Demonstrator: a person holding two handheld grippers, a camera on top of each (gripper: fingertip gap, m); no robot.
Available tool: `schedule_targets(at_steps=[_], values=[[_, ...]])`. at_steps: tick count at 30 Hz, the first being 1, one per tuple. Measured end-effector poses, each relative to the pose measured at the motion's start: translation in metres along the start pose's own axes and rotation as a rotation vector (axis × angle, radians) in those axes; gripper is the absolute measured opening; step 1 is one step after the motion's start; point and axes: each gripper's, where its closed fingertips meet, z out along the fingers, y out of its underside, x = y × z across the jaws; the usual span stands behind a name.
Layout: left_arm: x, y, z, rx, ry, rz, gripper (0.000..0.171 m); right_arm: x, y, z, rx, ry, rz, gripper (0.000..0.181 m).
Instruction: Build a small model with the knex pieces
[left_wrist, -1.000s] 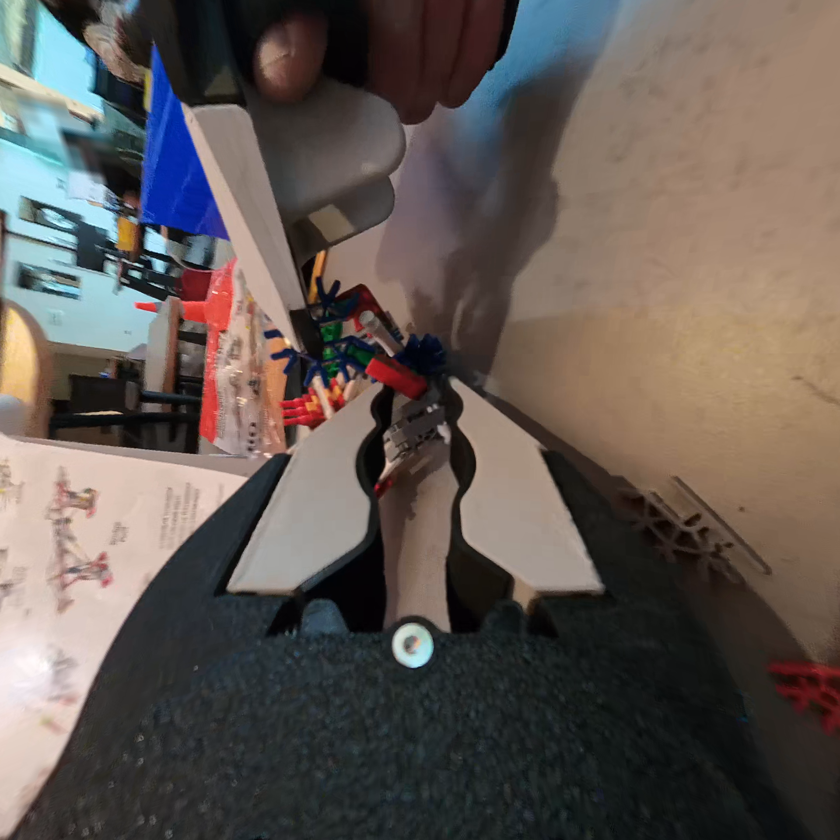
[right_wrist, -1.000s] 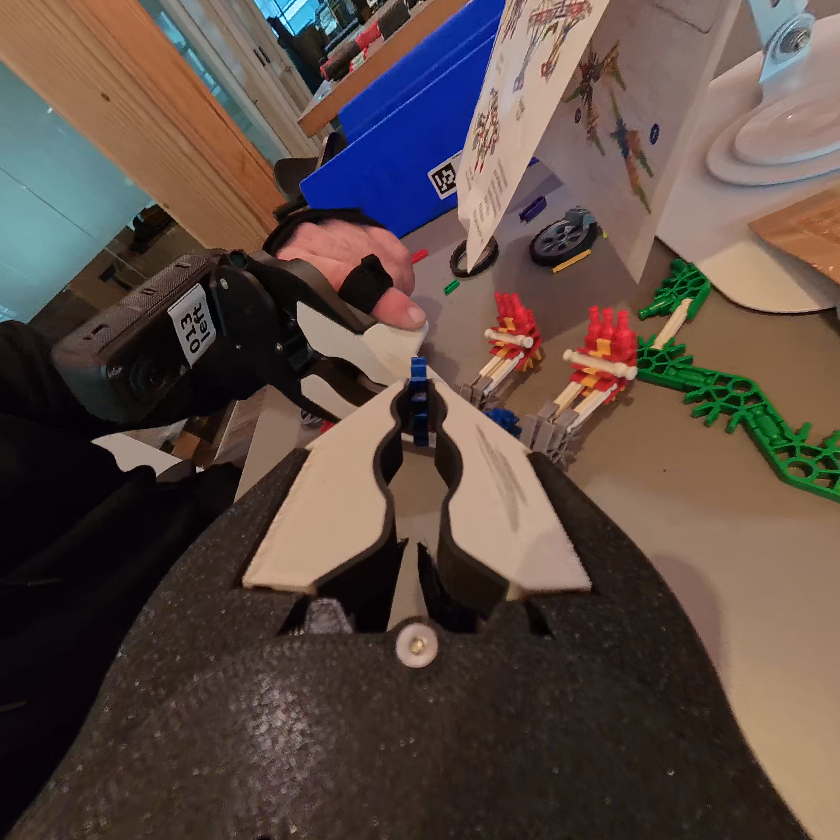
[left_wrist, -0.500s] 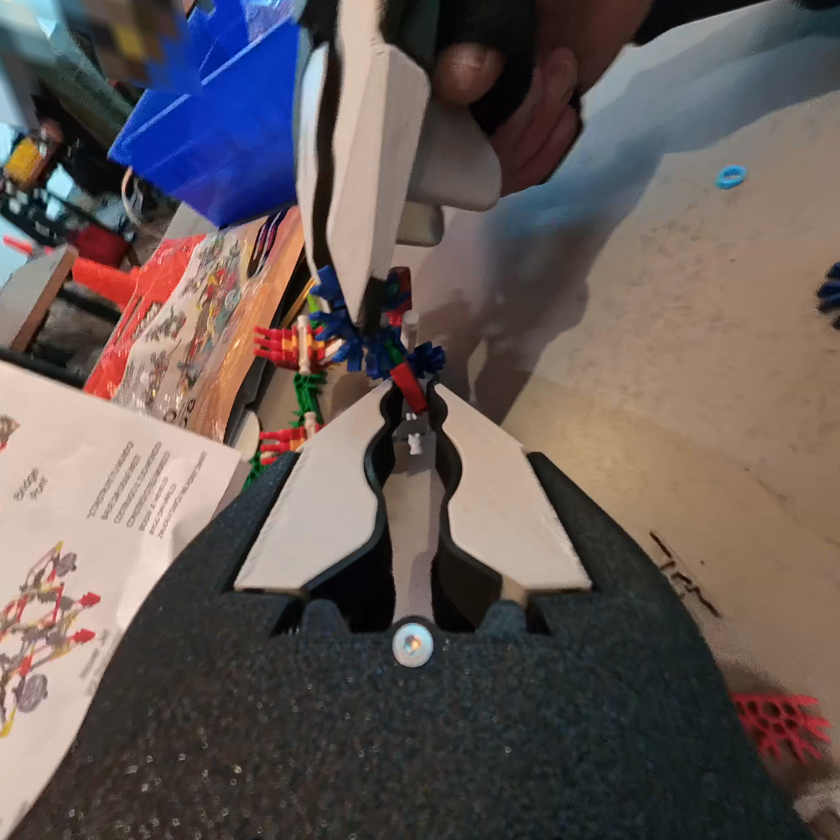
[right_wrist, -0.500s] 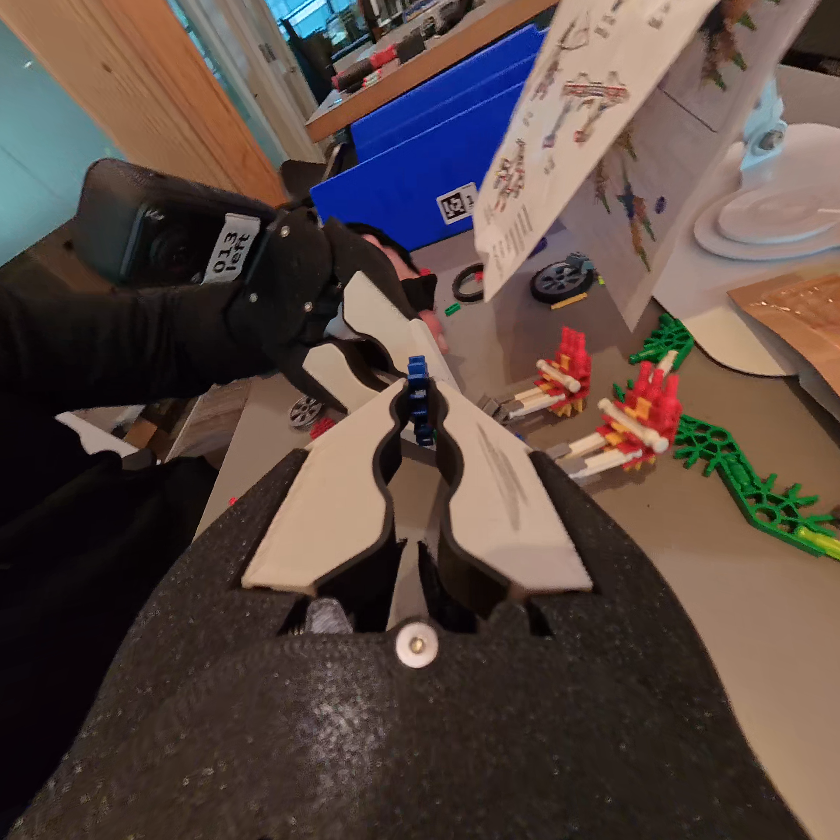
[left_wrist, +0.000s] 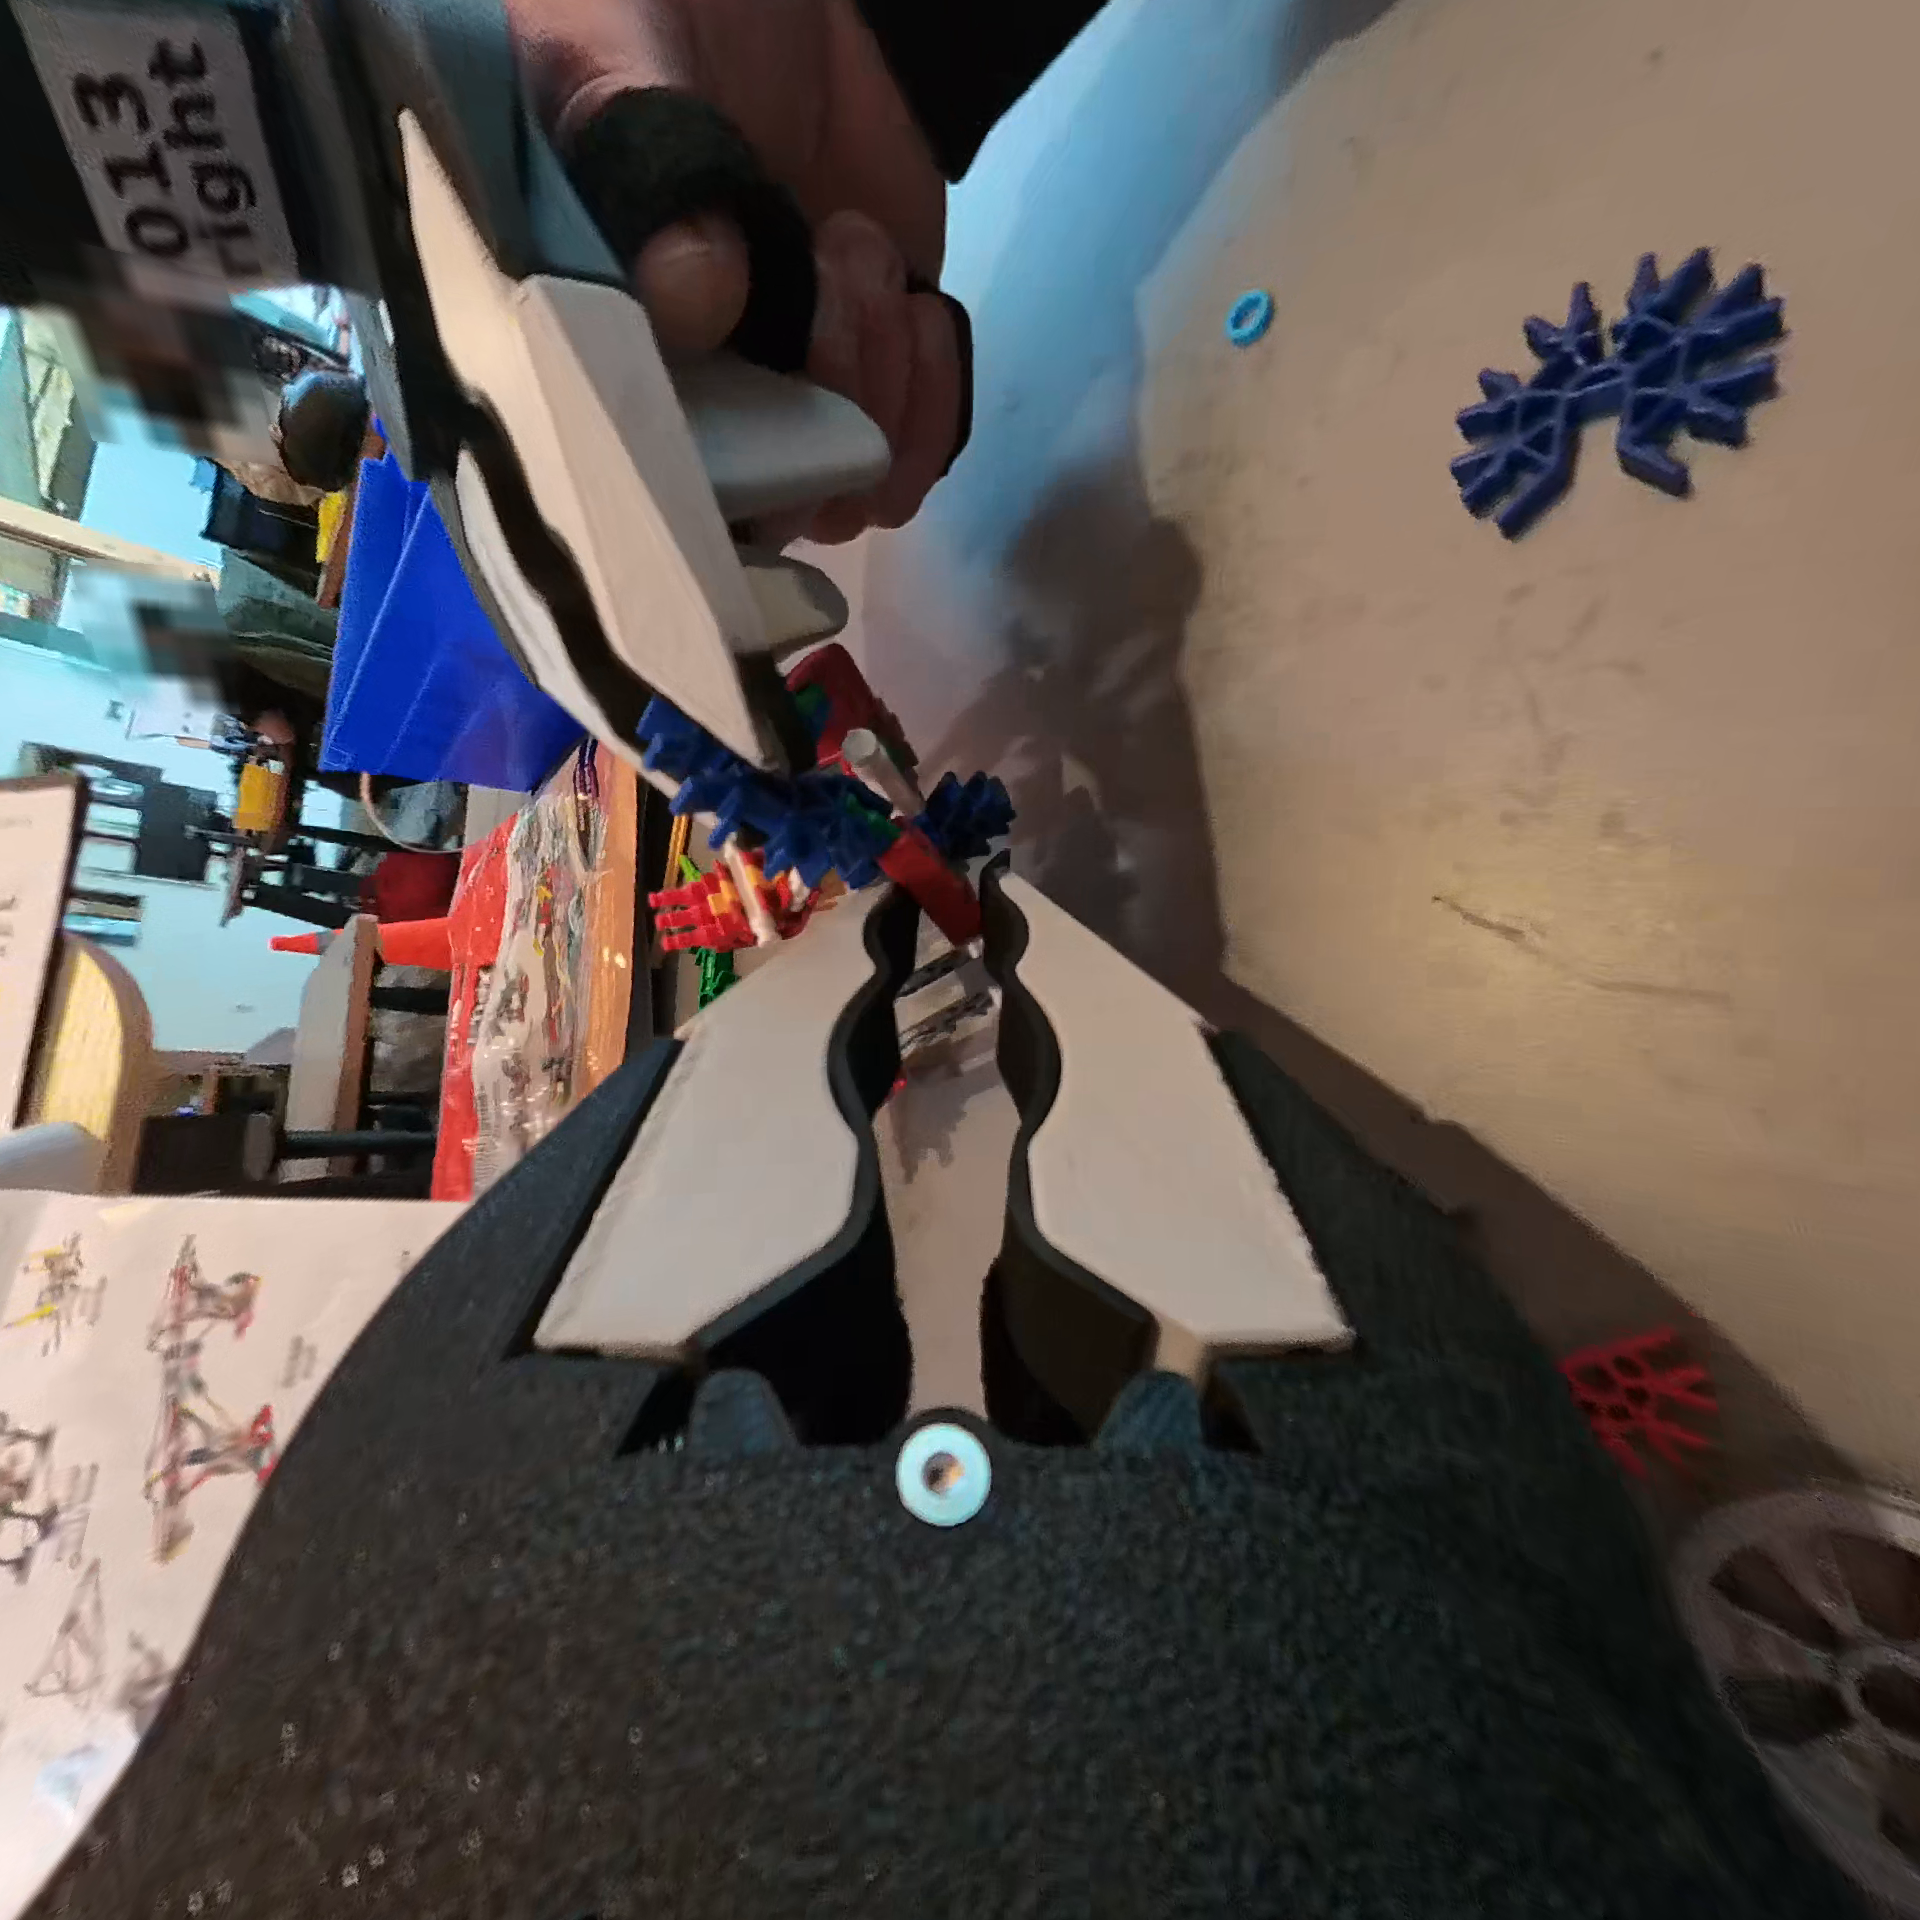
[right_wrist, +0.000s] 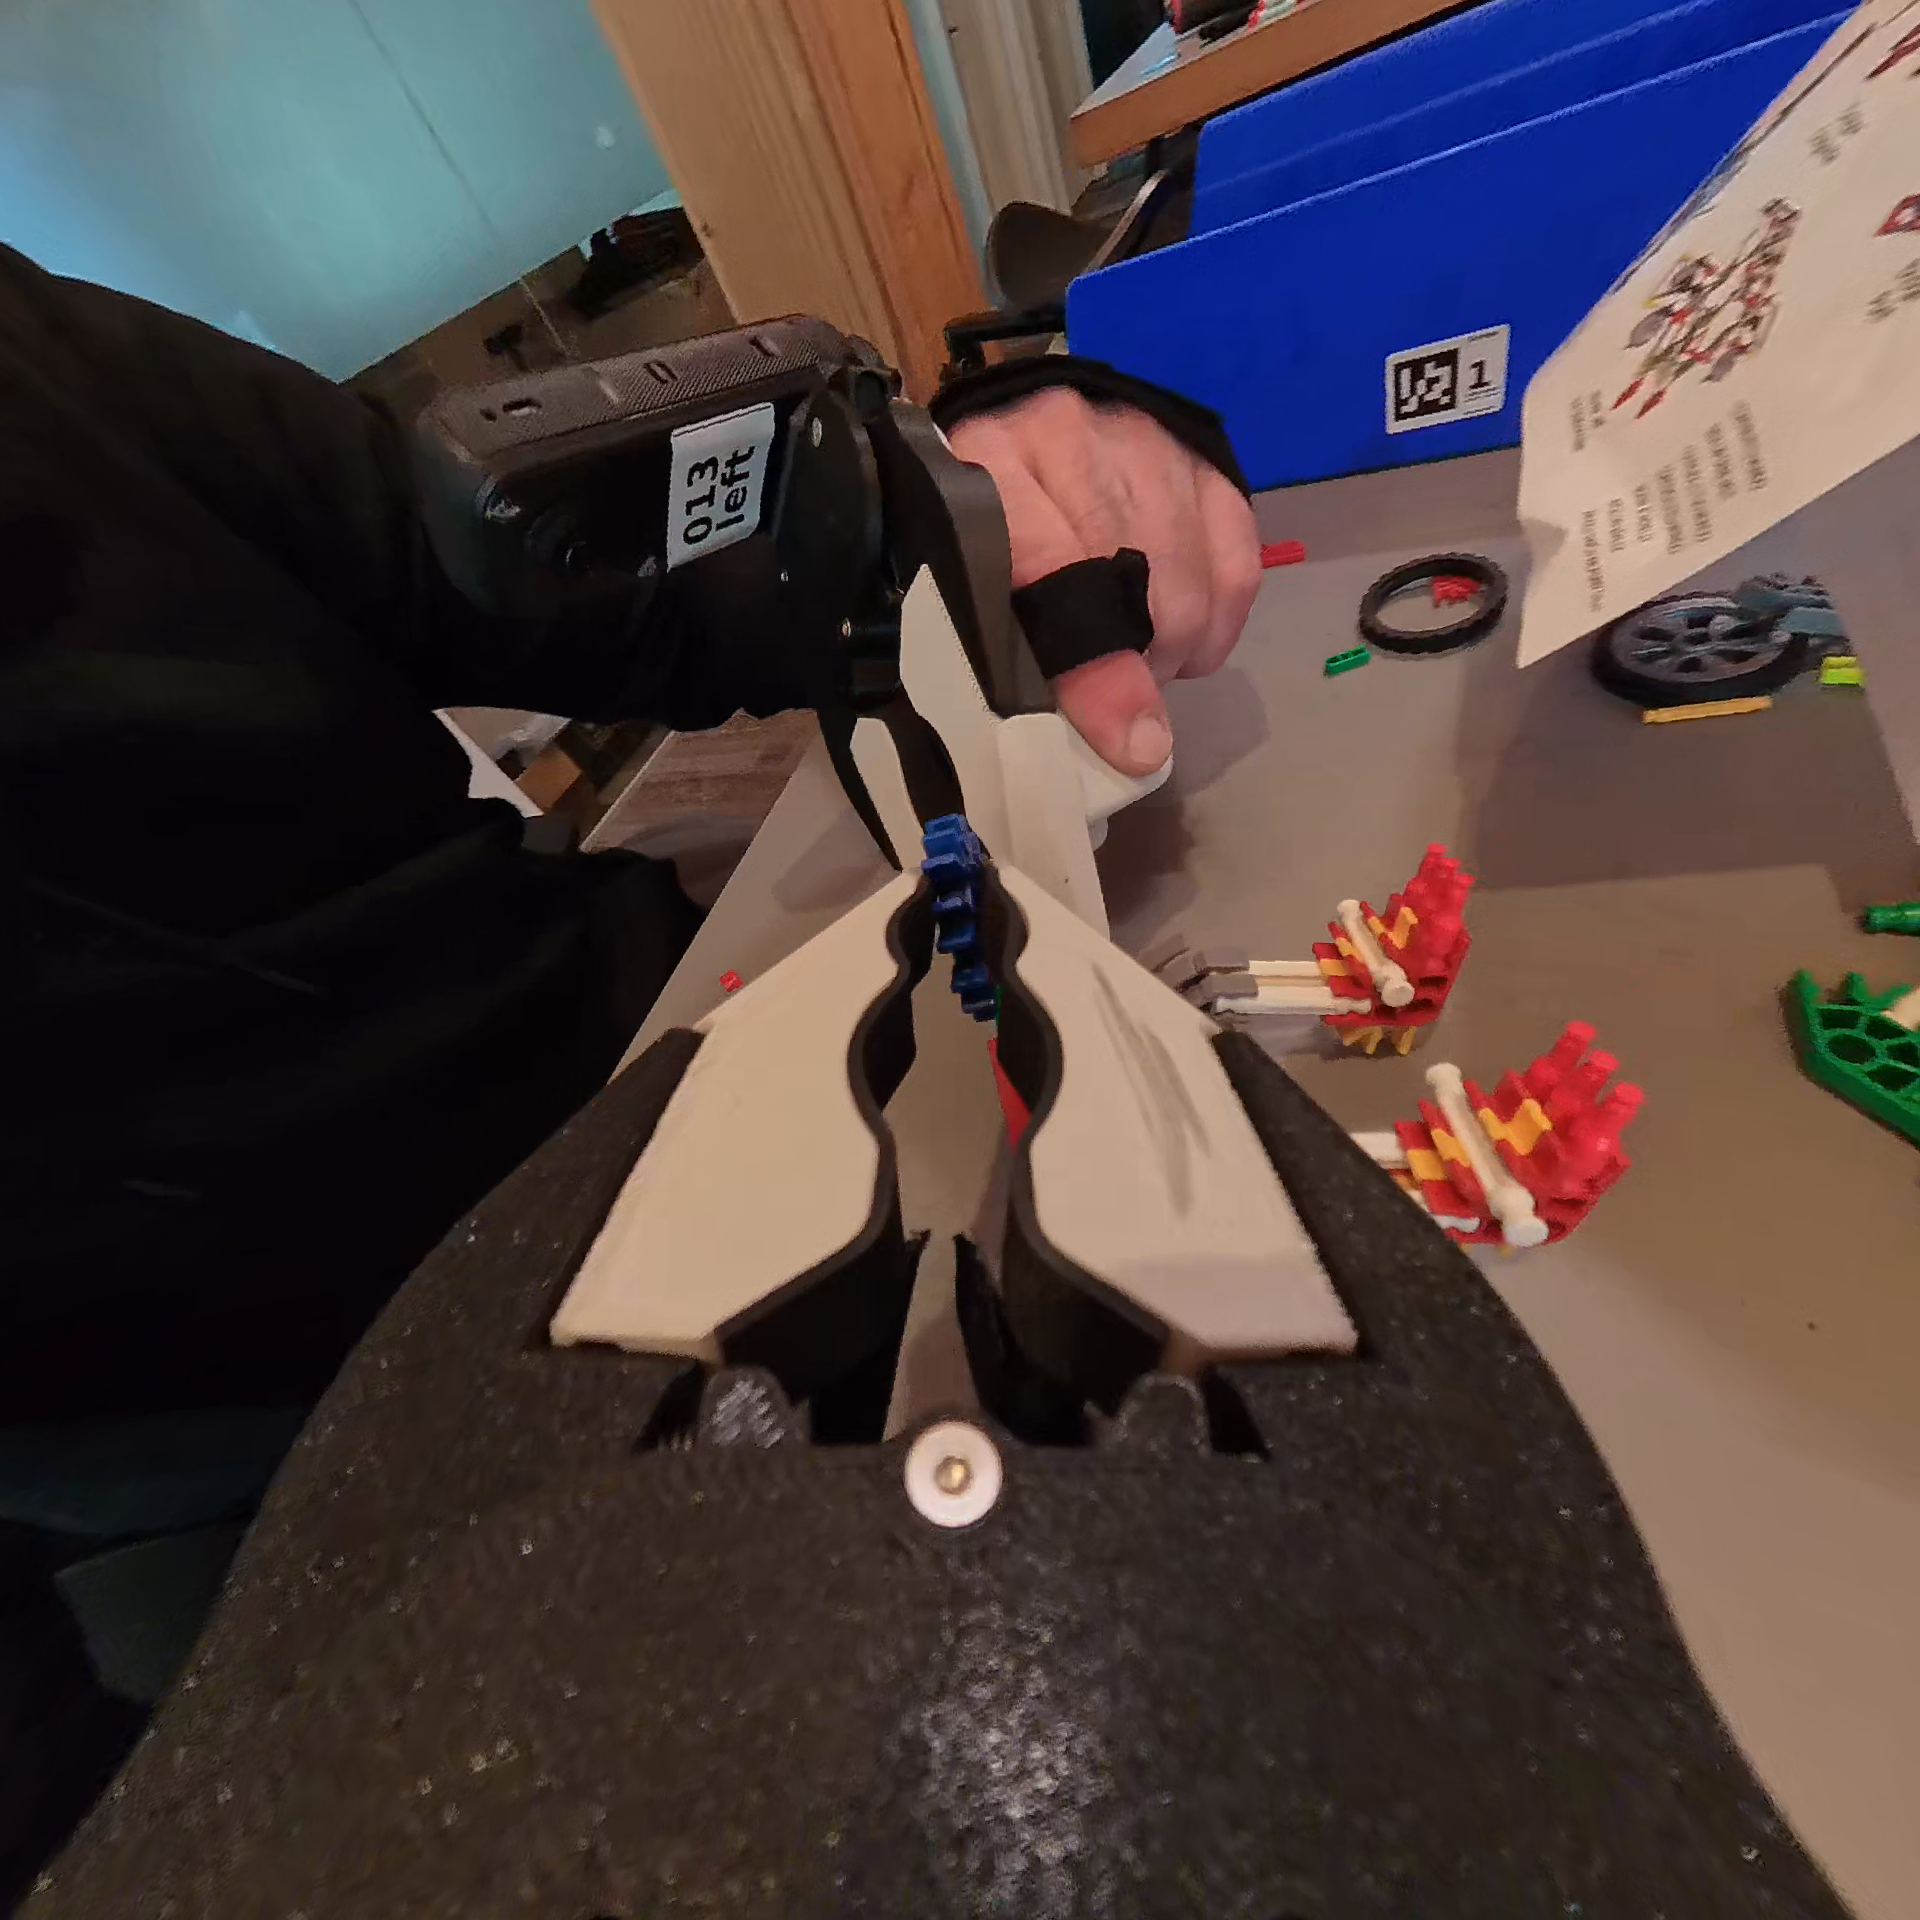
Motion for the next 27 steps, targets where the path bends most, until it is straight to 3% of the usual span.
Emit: schedule_targets(at_steps=[9, 15, 21, 27], values=[[0.012, 0.001, 0.005, -0.076, -0.006, 0.153, 0.009, -0.006, 0.013, 0.003, -0.039, -0.087, 0.088, 0.008], [0.001, 0.007, 0.001, -0.006, 0.043, -0.068, 0.010, 0.009, 0.001, 0.001, 0.011, 0.009, 0.092, 0.010], [0.002, 0.011, -0.003, 0.056, 0.172, -0.276, 0.008, 0.020, 0.004, -0.002, -0.039, 0.117, 0.055, 0.020], [0.001, 0.010, -0.008, 0.096, 0.207, -0.356, 0.011, 0.021, 0.001, 0.000, -0.056, 0.162, 0.036, 0.007]])
